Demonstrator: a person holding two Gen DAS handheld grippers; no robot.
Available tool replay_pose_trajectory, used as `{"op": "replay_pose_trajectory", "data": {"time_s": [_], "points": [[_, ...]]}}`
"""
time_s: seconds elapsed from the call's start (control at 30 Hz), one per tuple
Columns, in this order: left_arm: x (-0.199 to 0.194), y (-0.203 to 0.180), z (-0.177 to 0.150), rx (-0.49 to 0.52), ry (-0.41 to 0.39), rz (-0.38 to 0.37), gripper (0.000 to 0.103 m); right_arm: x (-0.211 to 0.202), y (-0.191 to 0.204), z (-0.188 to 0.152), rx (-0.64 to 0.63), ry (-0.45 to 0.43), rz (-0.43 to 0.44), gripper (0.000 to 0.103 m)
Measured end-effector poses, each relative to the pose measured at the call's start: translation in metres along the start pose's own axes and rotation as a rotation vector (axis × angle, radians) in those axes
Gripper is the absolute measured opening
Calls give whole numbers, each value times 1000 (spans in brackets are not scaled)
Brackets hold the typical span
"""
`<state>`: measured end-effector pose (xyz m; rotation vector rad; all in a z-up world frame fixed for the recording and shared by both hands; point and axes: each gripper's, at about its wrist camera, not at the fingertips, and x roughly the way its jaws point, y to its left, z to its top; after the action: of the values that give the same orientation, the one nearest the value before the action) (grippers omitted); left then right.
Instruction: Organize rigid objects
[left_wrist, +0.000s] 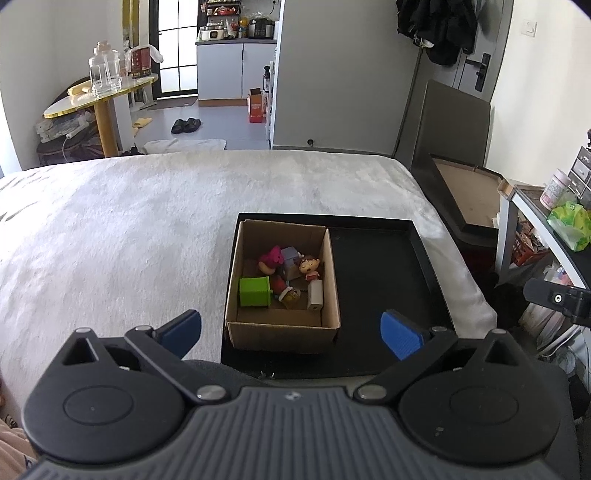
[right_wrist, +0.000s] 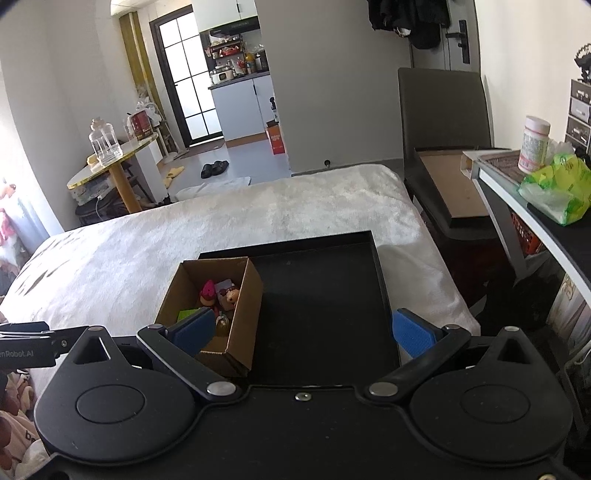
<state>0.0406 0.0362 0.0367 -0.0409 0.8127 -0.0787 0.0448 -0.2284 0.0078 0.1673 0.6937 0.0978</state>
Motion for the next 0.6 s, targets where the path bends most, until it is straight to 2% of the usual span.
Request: {"op": "replay_pose_trajectory", "data": {"time_s": [0.6], "points": [[-3, 0, -1, 11, -10, 15, 103, 1, 7, -3, -29, 7, -9, 103]]}}
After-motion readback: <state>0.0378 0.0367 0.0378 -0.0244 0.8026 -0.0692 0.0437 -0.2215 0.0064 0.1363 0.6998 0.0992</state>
